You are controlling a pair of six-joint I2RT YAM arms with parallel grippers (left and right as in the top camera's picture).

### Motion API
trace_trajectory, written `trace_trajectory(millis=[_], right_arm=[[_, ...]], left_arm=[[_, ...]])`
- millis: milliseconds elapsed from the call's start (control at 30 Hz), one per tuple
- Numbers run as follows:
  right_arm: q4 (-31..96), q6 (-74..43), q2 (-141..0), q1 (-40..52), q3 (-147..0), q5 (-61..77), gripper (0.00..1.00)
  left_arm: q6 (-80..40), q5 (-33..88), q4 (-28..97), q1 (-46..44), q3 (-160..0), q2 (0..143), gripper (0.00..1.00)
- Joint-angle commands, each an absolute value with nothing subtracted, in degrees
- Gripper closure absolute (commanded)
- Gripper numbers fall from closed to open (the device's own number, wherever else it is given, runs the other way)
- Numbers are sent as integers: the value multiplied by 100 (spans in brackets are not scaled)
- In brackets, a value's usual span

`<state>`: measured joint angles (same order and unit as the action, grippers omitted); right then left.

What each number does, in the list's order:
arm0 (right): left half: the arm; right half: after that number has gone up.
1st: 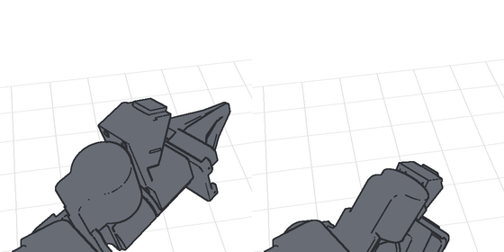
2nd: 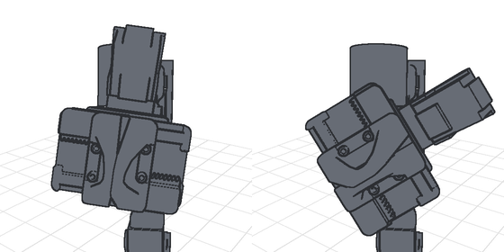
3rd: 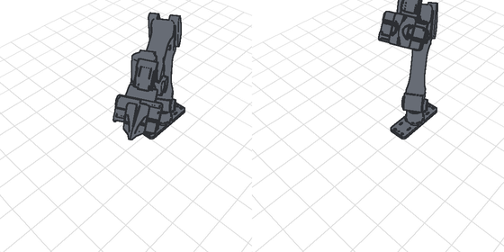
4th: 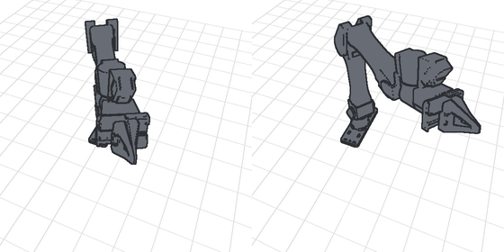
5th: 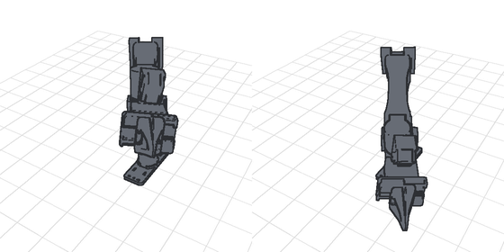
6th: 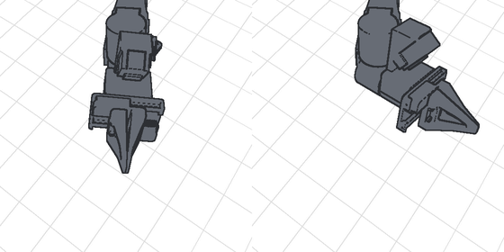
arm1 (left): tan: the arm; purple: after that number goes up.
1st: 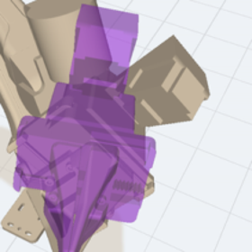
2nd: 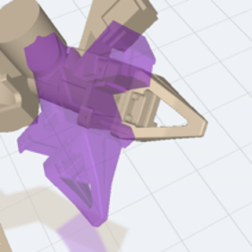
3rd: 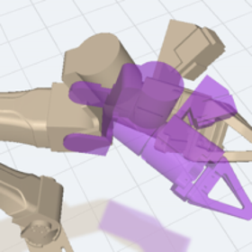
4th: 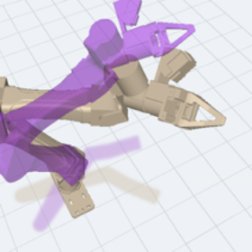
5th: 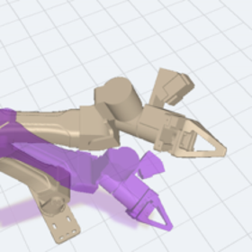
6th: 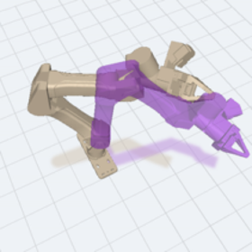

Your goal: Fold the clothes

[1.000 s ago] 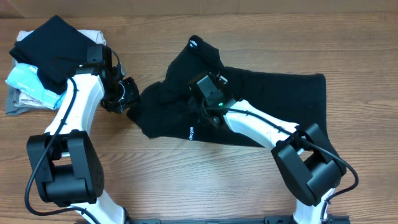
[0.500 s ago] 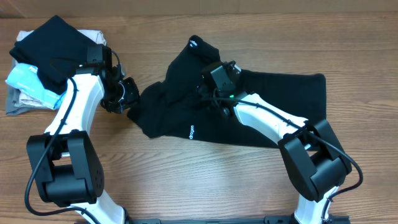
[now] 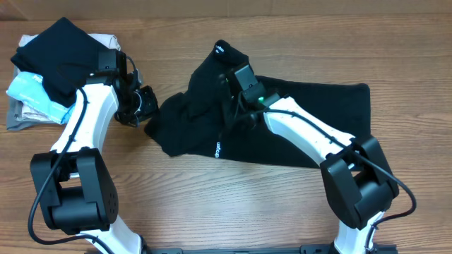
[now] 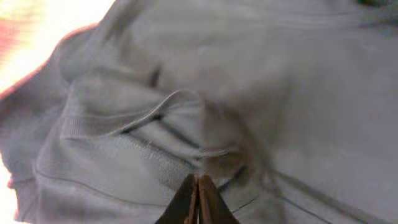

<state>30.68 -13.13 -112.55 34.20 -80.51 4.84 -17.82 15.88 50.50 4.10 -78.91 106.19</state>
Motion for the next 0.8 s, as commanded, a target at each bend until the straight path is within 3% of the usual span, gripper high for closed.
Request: trace_trajectory(millis=[0, 767], right_arm=[[3098, -550, -11201, 3592, -8173, 711, 96], [2731, -532, -11952, 3931, -8171, 851, 96]], left_arm=[[-1695, 1608, 4936, 373, -8012, 10554, 72], [-1990, 1140, 4751, 377, -8012, 10554, 69]])
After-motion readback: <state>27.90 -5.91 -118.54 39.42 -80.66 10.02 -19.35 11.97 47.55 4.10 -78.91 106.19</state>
